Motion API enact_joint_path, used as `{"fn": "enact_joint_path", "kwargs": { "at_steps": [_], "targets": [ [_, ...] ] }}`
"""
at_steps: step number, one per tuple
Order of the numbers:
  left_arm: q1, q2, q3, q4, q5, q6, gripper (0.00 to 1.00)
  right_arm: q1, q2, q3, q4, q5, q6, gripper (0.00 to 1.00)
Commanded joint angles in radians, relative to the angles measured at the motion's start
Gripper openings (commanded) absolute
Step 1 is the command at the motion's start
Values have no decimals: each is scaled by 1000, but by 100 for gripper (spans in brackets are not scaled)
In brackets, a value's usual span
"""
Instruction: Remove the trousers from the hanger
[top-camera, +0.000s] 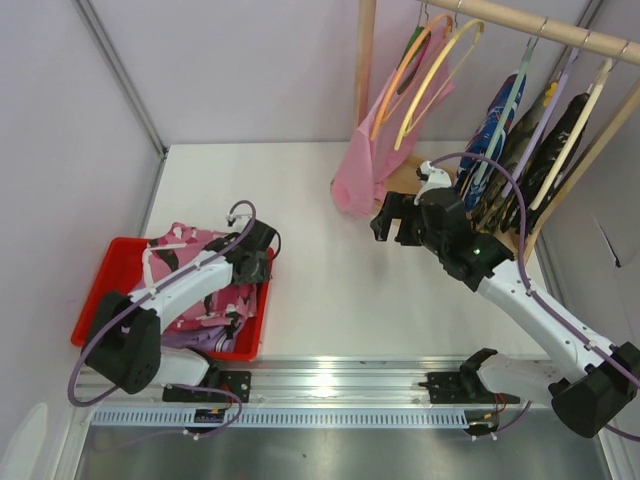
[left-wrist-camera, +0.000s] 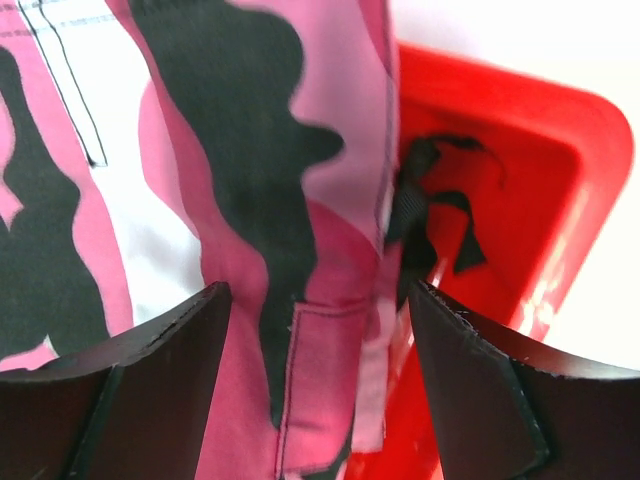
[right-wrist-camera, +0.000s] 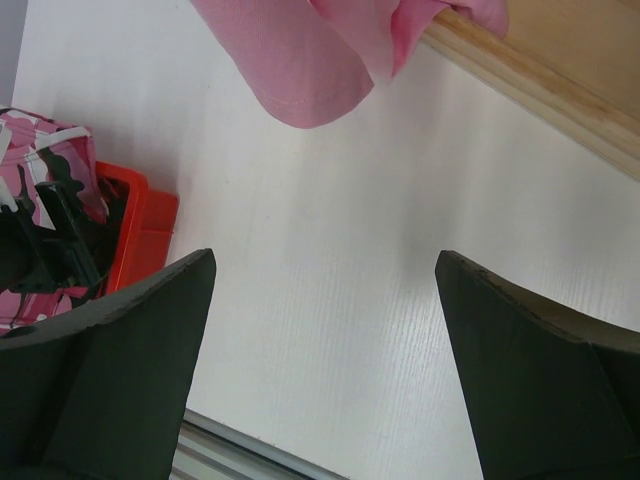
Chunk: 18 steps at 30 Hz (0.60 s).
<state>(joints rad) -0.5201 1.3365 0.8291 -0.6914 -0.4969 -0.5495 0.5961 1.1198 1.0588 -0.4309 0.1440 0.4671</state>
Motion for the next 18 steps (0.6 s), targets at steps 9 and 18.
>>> {"fn": "enact_joint_path", "kwargs": {
  "at_steps": [9,18],
  "targets": [
    [26,115,-79,170,-39,-76,68,-4,-46,32,-26,51,8,99],
    [26,89,-139,204,0,-84,27,-4,-31,44,-26,45,4,99]
  ]
}}
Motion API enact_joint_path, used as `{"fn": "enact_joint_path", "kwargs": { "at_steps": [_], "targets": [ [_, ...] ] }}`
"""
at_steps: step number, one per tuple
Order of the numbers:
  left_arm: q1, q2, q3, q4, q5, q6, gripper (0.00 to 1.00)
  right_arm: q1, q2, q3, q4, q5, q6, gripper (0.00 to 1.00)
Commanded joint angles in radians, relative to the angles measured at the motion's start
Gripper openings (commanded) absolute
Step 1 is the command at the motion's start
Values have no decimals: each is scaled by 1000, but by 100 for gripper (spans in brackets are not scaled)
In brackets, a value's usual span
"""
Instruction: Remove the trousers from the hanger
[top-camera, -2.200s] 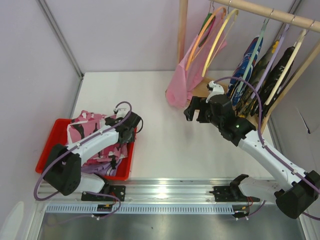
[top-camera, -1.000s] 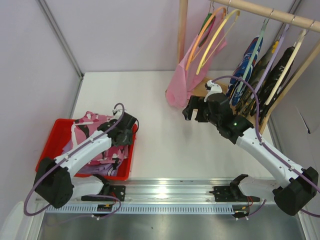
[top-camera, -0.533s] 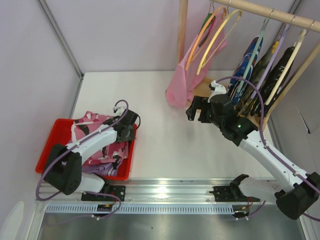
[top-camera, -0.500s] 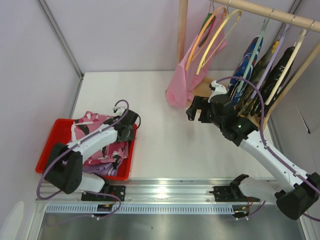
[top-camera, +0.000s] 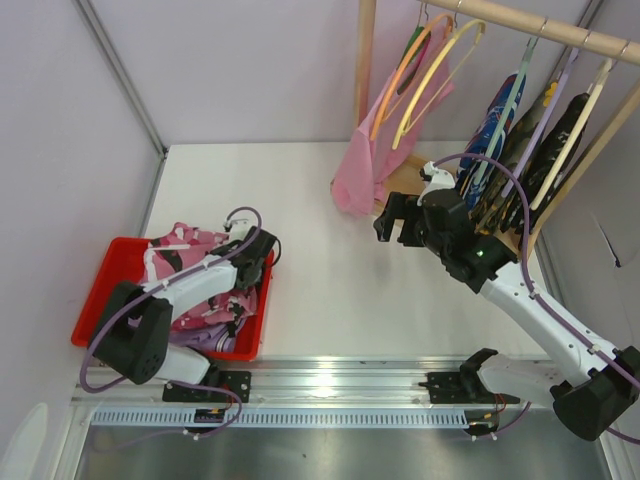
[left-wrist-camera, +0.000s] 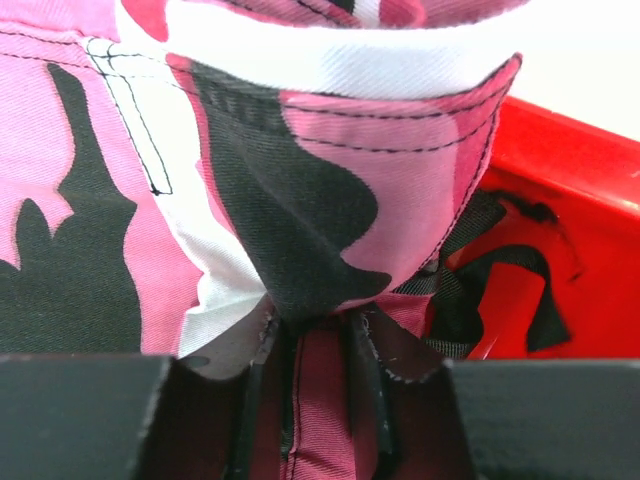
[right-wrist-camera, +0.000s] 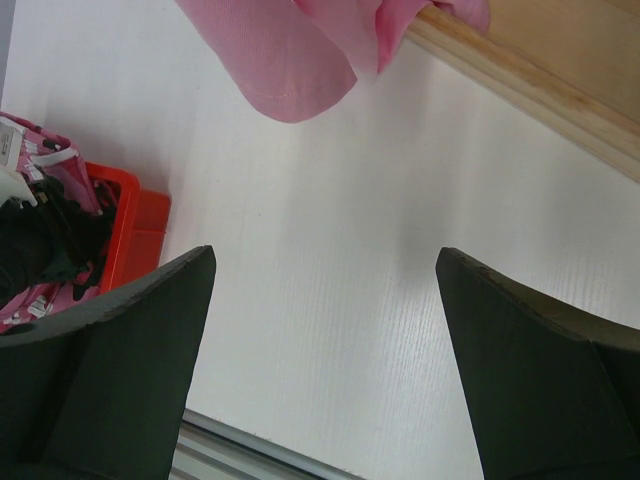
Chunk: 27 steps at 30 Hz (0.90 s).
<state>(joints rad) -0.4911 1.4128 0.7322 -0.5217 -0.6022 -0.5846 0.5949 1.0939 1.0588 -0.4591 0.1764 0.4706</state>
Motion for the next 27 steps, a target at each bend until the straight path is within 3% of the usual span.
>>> {"fn": "enact_joint_path", "kwargs": {
  "at_steps": [1,4,5,6,11,17,20,27],
  "targets": [
    [-1,11,-39,31,102,-50,27,-4,-3,44,5,12,0,99],
    [3,-3,-30,-1,111,-50,17,-1,1,46,8,6,3,99],
    [3,-12,-33,-4,123,-29,4,-4,1,46,8,6,2,99],
    [3,-40,-33,-3,140,-12,0,-3,1,46,10,6,2,99],
    [3,-158,-14,-82,226,8,0,-3,0,40,14,9,16,99],
    [17,-342,110,-253,171,129,0,-3,-3,10,43,-6,45,99],
    [26,-405,133,-242,220,175,0,-3,-6,-3,56,-2,56,99],
    [34,-336,199,-310,259,218,0,-3,-19,-5,45,17,40,99]
  ]
}}
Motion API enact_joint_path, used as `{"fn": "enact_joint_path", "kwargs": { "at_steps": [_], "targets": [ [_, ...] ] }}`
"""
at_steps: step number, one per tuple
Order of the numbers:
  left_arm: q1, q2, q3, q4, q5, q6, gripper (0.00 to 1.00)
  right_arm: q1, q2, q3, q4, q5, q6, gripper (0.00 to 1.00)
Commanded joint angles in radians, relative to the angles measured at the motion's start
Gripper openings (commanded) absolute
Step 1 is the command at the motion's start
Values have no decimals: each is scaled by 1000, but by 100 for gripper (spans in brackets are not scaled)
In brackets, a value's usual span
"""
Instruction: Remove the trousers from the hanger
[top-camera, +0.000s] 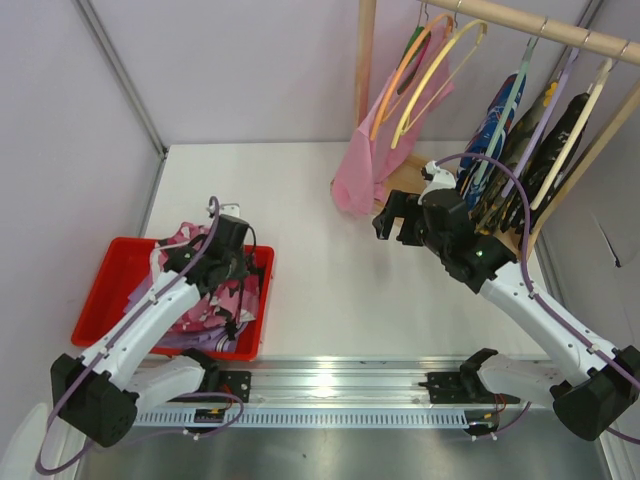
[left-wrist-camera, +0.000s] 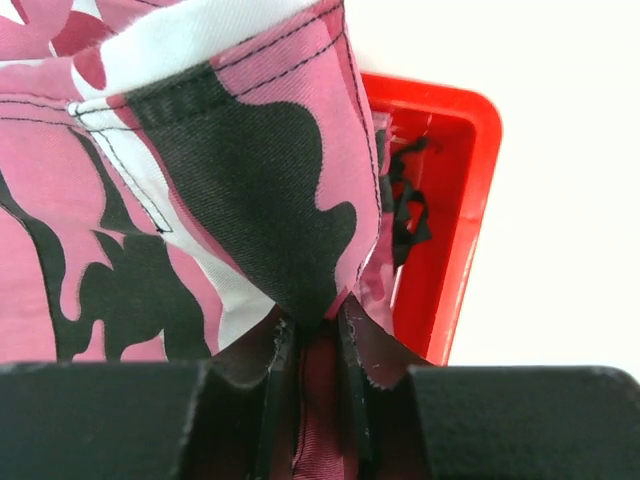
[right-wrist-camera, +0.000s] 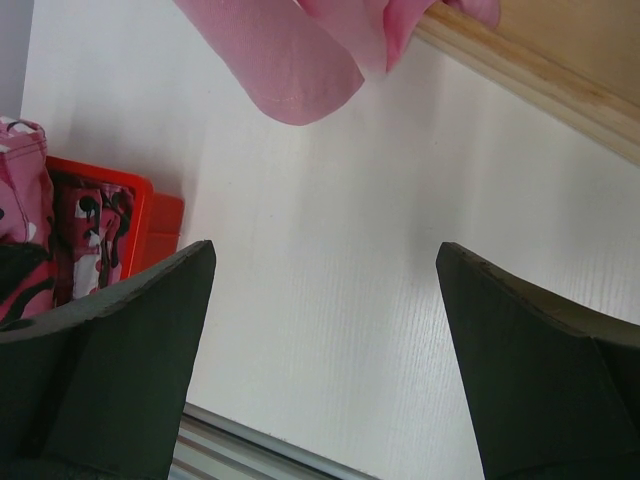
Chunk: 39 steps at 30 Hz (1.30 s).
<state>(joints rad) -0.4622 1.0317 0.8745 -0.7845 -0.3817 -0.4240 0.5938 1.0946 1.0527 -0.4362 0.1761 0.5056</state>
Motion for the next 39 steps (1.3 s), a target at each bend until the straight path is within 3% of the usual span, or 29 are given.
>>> {"fn": "enact_joint_path", "kwargs": {
  "at_steps": [1,5,7,8,10,11,12,15,19,26,31,34,39],
  "targets": [
    [5,59,72,-56,12,57,0,-2,-18,1,21,19,5,99],
    [5,116,61,-61,-9,32,1,-3,-16,0,21,13,5,99],
    [7,137,69,-78,-16,18,7,-2,-15,4,16,13,7,99],
    [5,139,81,-99,-28,4,31,-2,-16,4,14,13,5,99],
    [5,127,96,-116,-23,13,58,-2,-18,4,16,11,-4,99],
    [7,120,125,-142,-10,33,94,-5,-15,6,22,5,-13,99],
    [5,113,139,-159,-6,45,99,-5,-10,12,25,0,-28,99],
    [5,79,230,-229,3,74,100,-2,1,17,63,-50,-55,99],
    [31,13,343,-201,73,100,100,6,-9,6,145,-95,-61,100],
    [365,-59,431,-32,421,102,100,26,-16,110,173,-139,-94,99],
    [496,-70,524,8,584,142,99,52,-28,220,123,-113,-177,99],
    [501,-139,511,59,638,175,99,54,-67,231,145,-72,-239,100],
    [501,-321,318,212,613,124,100,55,-214,110,281,32,-289,99]
  ]
}}
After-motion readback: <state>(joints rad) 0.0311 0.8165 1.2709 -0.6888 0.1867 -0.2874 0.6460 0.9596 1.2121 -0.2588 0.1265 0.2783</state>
